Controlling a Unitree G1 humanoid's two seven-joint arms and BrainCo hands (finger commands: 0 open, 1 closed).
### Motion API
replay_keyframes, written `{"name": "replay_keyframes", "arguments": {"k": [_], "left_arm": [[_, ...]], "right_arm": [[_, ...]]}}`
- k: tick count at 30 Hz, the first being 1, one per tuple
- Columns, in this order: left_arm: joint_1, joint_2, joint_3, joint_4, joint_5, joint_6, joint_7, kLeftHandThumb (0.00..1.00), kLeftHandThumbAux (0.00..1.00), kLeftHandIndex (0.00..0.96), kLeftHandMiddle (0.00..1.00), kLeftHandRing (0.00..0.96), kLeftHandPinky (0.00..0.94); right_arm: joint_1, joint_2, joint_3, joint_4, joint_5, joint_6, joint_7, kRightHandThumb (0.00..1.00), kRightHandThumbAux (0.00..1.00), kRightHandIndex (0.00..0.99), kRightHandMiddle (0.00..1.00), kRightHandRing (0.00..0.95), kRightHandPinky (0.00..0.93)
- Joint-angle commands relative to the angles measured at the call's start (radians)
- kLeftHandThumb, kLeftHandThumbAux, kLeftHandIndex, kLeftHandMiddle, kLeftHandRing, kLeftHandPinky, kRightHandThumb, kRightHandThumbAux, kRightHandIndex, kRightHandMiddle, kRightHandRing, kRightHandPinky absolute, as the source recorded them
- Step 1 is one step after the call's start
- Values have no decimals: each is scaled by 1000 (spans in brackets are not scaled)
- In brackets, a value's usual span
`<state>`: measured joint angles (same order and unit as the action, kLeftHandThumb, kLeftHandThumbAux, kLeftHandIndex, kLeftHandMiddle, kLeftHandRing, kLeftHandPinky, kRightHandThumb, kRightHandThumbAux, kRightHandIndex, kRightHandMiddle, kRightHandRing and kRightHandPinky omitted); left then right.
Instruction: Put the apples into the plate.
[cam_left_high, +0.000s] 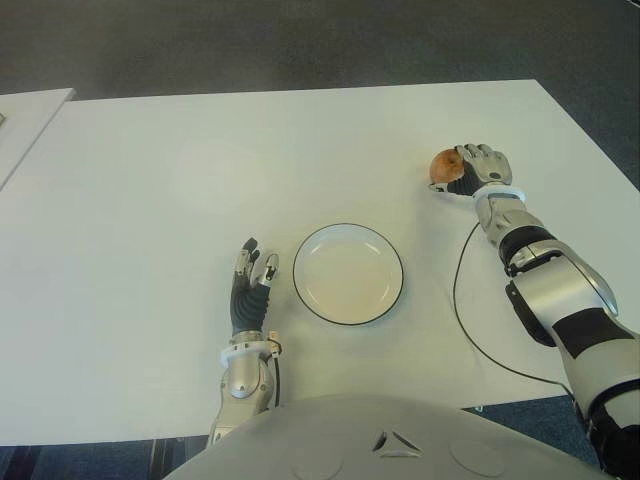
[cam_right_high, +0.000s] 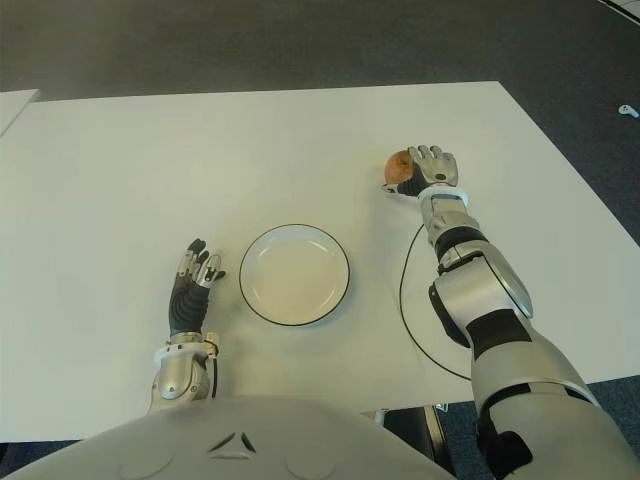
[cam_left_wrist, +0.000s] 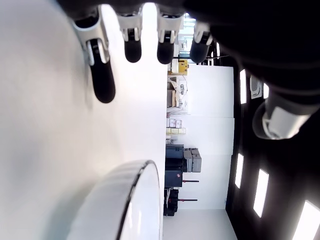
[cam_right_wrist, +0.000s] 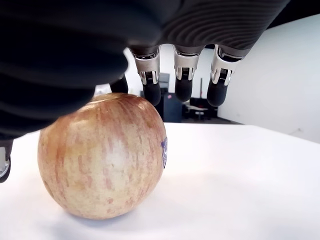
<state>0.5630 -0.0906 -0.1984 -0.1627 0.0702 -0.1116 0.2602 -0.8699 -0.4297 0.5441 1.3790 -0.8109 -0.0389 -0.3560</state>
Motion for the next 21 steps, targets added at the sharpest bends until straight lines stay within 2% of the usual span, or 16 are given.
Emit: {"name": "replay_keyframes", "arguments": {"k": [1, 7, 18, 21], "left_arm": [[36, -6, 3, 31, 8, 41, -8, 0, 459, 0, 0, 0, 0], [40, -8, 5, 33, 7, 26, -8, 0, 458, 0, 0, 0, 0], [66, 0, 8, 14, -2, 20, -27, 0, 438, 0, 0, 0, 0], [84, 0, 7, 7, 15, -8, -15, 0, 436, 0, 0, 0, 0]], "right_arm": [[61, 50, 10, 20, 2, -6, 45, 209, 363, 0, 15, 0, 33], [95, 68, -6, 28, 16, 2, 52, 203, 372, 0, 7, 0, 29], [111, 75, -3, 24, 21, 5, 58, 204, 385, 0, 0, 0, 9], [123, 84, -9, 26, 26, 11, 63, 206, 385, 0, 0, 0, 3]]}}
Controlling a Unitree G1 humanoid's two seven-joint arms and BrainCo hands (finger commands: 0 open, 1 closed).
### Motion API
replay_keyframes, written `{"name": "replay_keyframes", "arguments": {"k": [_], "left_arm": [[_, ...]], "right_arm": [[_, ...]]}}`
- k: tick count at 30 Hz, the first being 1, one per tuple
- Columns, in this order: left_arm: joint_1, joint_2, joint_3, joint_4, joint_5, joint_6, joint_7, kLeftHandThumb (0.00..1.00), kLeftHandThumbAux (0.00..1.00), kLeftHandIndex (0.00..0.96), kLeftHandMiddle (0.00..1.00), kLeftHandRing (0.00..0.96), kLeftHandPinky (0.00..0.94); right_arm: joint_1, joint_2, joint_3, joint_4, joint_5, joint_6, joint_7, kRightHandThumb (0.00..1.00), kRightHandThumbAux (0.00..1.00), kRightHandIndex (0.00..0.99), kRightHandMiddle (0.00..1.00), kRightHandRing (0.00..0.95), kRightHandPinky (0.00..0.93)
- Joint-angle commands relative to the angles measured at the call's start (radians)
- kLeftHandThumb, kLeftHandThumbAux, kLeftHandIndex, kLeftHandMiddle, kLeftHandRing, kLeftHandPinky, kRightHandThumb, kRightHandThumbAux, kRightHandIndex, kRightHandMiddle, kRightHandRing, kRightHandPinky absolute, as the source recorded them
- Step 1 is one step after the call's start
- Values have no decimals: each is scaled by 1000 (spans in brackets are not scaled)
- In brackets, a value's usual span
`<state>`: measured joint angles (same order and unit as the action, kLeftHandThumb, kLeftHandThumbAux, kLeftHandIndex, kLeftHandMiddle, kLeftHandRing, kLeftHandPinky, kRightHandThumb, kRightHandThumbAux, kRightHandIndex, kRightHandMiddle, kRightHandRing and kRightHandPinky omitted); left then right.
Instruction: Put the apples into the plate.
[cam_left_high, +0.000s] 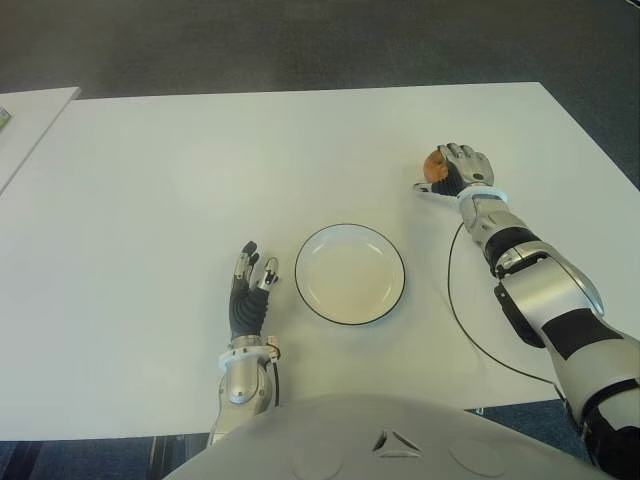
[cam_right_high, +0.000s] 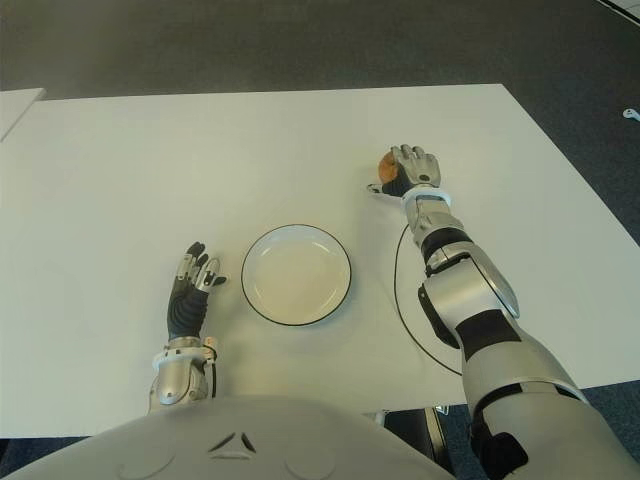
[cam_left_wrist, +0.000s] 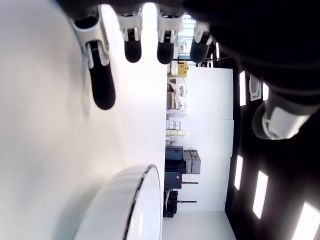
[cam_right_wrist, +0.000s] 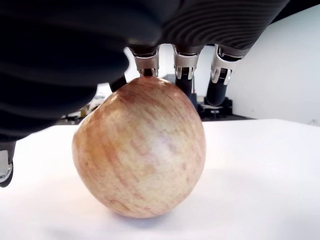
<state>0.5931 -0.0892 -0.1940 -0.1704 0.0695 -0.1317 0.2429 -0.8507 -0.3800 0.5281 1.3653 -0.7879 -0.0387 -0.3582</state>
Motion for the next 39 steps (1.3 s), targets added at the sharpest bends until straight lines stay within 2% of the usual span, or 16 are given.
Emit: {"name": "replay_keyframes", "arguments": {"k": [1, 7, 10, 21, 27, 34, 39], "left_arm": [[60, -2, 3, 14, 22, 0, 8, 0, 436, 0, 0, 0, 0], [88, 5, 11, 14, 48, -31, 15, 0, 450, 0, 0, 0, 0], [97, 11, 41, 65, 37, -87, 18, 0, 469, 0, 0, 0, 0], [107, -11, 72, 126, -21, -160, -5, 0, 513, 0, 0, 0, 0], [79, -15, 64, 141, -7, -151, -1, 0, 483, 0, 0, 0, 0], [102, -7, 53, 105, 23, -147, 7, 0, 462, 0, 0, 0, 0], [122, 16, 83, 104, 17, -161, 0, 0, 469, 0, 0, 0, 0]], "right_arm": [[108, 39, 8, 40, 3, 13, 64, 206, 385, 0, 0, 0, 2], [143, 56, 2, 42, 9, 19, 58, 208, 377, 0, 0, 0, 0], [149, 62, 6, 40, 8, 23, 49, 203, 371, 0, 0, 0, 0], [161, 71, 13, 40, 3, 23, 37, 185, 358, 0, 0, 0, 1], [178, 81, 14, 38, 5, 21, 27, 179, 352, 0, 0, 0, 0], [183, 84, 13, 38, 7, 22, 37, 180, 337, 0, 0, 0, 0], [193, 84, 9, 39, 10, 20, 35, 174, 330, 0, 0, 0, 2]]}}
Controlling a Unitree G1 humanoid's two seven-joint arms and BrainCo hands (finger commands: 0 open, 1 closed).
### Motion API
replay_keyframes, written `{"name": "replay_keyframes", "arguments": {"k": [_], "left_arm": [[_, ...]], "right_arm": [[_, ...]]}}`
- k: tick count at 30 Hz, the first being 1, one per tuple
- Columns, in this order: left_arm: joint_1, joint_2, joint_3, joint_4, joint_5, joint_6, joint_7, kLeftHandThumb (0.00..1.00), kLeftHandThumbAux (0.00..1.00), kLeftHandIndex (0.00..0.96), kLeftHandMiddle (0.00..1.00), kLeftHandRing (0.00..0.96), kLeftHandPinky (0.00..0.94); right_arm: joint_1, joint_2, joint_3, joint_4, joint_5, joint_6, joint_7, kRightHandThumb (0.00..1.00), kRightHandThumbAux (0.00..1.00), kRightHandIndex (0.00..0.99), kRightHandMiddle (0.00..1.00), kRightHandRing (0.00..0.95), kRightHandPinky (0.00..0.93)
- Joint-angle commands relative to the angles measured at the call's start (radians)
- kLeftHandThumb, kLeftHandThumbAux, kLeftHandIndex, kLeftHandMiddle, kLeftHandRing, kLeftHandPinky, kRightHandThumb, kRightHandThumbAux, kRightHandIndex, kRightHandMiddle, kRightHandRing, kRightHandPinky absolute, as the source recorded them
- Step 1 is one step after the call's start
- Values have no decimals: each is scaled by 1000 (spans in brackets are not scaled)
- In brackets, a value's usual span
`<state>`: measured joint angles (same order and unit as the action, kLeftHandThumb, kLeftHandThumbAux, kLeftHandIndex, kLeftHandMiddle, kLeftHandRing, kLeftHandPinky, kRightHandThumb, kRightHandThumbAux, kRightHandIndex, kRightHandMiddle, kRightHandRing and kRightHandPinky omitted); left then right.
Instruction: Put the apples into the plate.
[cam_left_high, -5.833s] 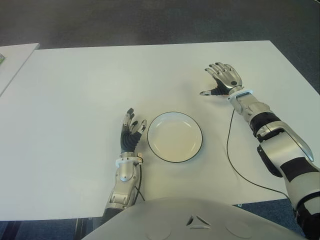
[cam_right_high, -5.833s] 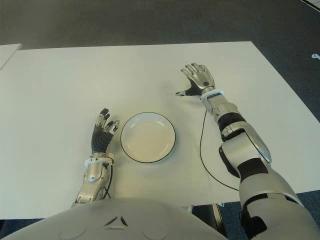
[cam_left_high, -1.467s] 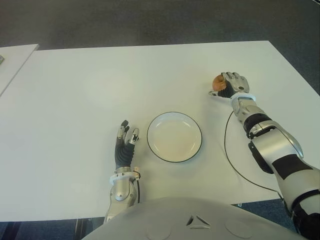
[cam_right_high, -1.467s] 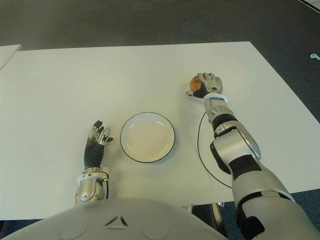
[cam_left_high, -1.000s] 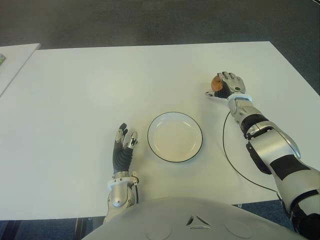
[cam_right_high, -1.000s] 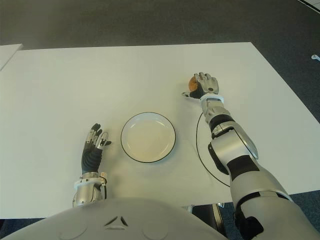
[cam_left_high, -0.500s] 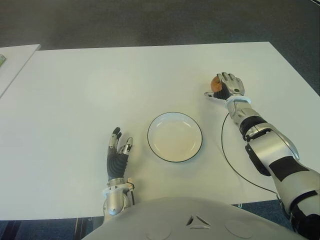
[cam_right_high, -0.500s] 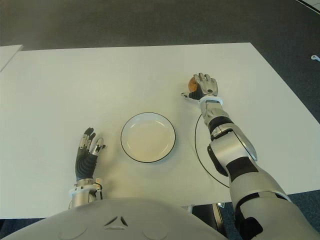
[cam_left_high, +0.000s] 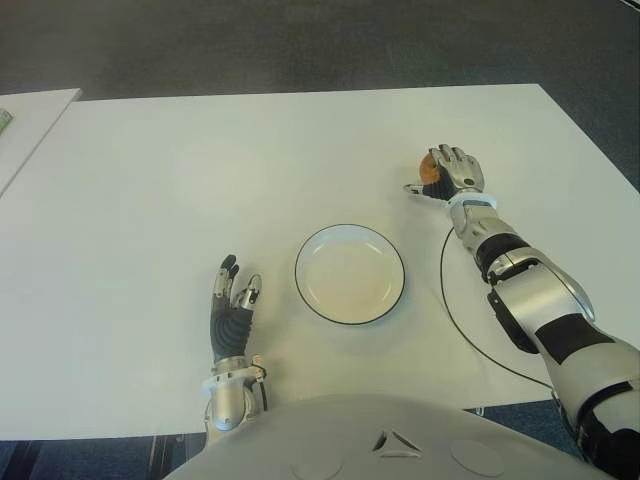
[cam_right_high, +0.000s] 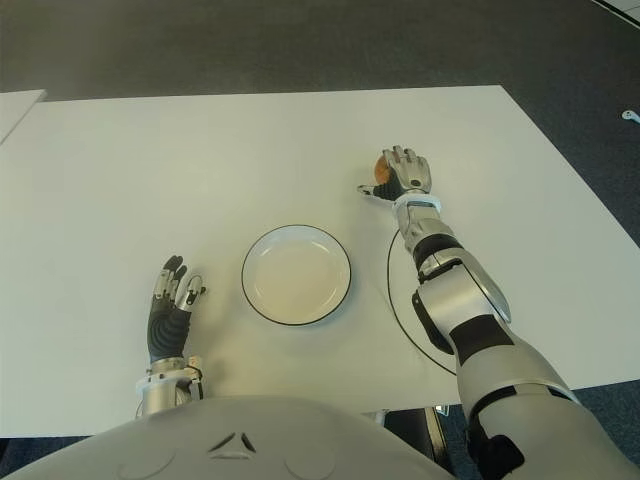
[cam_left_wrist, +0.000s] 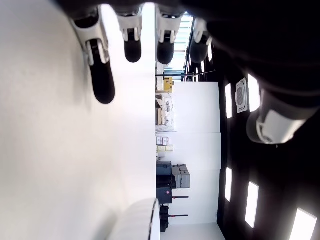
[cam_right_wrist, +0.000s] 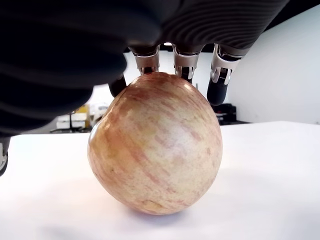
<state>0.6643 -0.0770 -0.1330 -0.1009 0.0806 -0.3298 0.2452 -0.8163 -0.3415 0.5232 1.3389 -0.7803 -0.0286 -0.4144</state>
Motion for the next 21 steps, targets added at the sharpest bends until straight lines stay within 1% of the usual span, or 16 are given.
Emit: {"name": "replay_keyframes", "arguments": {"k": [1, 4, 8, 10, 11, 12, 13, 15, 16, 17, 18, 19, 21], "left_arm": [[52, 6, 26, 41, 6, 31, -2, 0, 478, 0, 0, 0, 0], [53, 4, 27, 41, 13, 23, 1, 0, 485, 1, 0, 0, 0], [54, 9, 26, 48, 14, 26, -9, 0, 490, 0, 0, 0, 0], [54, 8, 26, 52, 10, 24, -12, 0, 494, 0, 0, 0, 0], [54, 8, 27, 53, 8, 22, -13, 0, 498, 0, 0, 0, 0], [55, 7, 27, 54, 7, 21, -13, 0, 500, 0, 0, 0, 0], [55, 7, 28, 54, 5, 20, -13, 0, 501, 0, 0, 0, 0], [56, 5, 30, 56, 4, 18, -12, 0, 505, 0, 0, 0, 0], [54, 5, 32, 59, 5, 15, -11, 0, 506, 0, 0, 0, 0], [53, 5, 34, 62, 6, 13, -10, 0, 505, 0, 0, 0, 0], [52, 5, 35, 65, 7, 10, -9, 0, 504, 0, 0, 0, 0], [51, 6, 36, 68, 9, 8, -8, 0, 501, 0, 0, 0, 0], [50, 6, 39, 75, 17, -1, -5, 0, 493, 0, 0, 0, 0]], "right_arm": [[154, 43, 12, 65, 3, 9, 92, 175, 330, 0, 0, 0, 5], [154, 34, -1, 71, 9, 5, 100, 176, 334, 0, 0, 0, 11], [150, 40, -6, 66, 13, -5, 62, 182, 344, 0, 4, 0, 27], [149, 43, -14, 65, 19, -6, 58, 212, 368, 20, 29, 17, 53], [150, 45, -18, 65, 22, -6, 58, 269, 399, 75, 88, 77, 111], [150, 46, -20, 65, 23, -6, 57, 307, 419, 111, 126, 117, 149], [149, 46, -22, 65, 24, -6, 58, 320, 426, 124, 140, 131, 163], [147, 49, -20, 64, 22, -1, 56, 406, 462, 215, 258, 259, 282], [145, 55, -11, 62, 15, 13, 43, 422, 468, 233, 282, 284, 306], [144, 60, -5, 59, 10, 24, 33, 524, 553, 302, 352, 355, 381], [144, 64, 1, 58, 5, 36, 23, 560, 584, 326, 377, 380, 408], [144, 67, 5, 57, 2, 43, 17, 659, 618, 356, 413, 424, 453], [148, 72, 4, 61, 2, 58, 5, 766, 653, 395, 447, 475, 504]]}}
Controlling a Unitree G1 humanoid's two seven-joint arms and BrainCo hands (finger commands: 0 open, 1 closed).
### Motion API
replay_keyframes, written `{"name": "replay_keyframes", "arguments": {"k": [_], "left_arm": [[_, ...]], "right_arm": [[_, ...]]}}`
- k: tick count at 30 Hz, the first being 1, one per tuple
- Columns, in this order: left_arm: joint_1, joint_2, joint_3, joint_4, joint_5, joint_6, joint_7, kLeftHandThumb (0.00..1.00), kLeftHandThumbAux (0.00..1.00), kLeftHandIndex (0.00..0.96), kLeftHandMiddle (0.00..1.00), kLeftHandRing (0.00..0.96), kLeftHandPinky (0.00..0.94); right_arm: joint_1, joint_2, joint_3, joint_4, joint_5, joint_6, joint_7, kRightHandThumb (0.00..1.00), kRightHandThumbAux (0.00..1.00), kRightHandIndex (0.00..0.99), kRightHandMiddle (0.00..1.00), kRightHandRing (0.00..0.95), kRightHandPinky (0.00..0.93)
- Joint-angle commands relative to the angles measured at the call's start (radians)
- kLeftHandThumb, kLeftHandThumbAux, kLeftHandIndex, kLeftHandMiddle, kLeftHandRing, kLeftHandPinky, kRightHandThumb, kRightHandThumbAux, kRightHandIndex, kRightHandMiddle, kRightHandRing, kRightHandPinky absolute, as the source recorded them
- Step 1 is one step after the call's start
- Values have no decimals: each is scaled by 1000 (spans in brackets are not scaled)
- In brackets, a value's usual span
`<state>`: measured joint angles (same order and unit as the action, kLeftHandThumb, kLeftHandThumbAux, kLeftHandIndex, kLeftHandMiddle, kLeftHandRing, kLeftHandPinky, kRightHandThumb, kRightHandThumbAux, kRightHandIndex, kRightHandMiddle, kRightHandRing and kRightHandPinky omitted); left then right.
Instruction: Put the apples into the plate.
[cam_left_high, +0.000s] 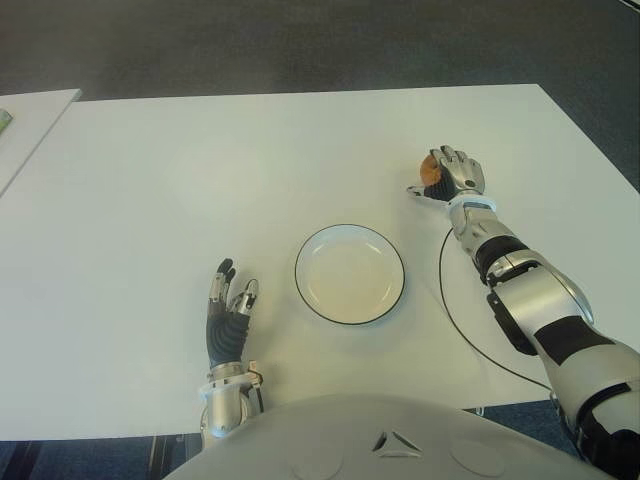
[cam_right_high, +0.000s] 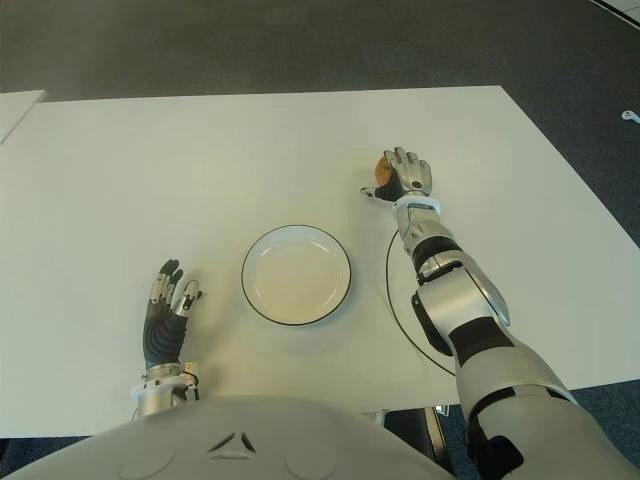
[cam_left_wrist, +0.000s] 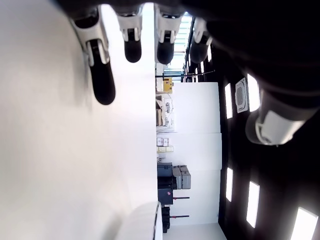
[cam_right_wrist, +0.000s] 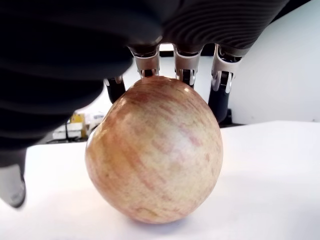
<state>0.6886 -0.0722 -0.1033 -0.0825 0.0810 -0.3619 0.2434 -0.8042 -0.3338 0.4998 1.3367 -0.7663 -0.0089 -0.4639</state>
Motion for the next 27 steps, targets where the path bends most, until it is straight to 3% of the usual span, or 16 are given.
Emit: {"name": "replay_keyframes", "arguments": {"k": [1, 4, 9, 19, 27], "left_arm": [[25, 1, 10, 59, 20, 28, -2, 0, 492, 0, 0, 0, 0], [24, -1, 14, 67, 29, 18, 2, 0, 486, 0, 0, 0, 0], [26, -7, 26, 84, 56, -5, 26, 0, 471, 0, 0, 0, 0], [13, 3, 39, 130, 122, -85, 53, 0, 464, 0, 0, 0, 0], [0, -5, 55, 149, 145, -95, 72, 0, 487, 0, 0, 0, 0]], "right_arm": [[140, 67, 26, 64, -11, 44, 46, 782, 658, 403, 450, 483, 512], [144, 73, 16, 64, 1, 47, 30, 826, 669, 433, 458, 506, 528], [149, 82, -37, 59, 54, 20, -3, 940, 658, 457, 498, 447, 609], [155, 82, -83, 56, 101, -14, -8, 960, 659, 462, 535, 400, 640], [156, 76, -101, 57, 119, -15, 2, 961, 658, 461, 533, 405, 651]]}}
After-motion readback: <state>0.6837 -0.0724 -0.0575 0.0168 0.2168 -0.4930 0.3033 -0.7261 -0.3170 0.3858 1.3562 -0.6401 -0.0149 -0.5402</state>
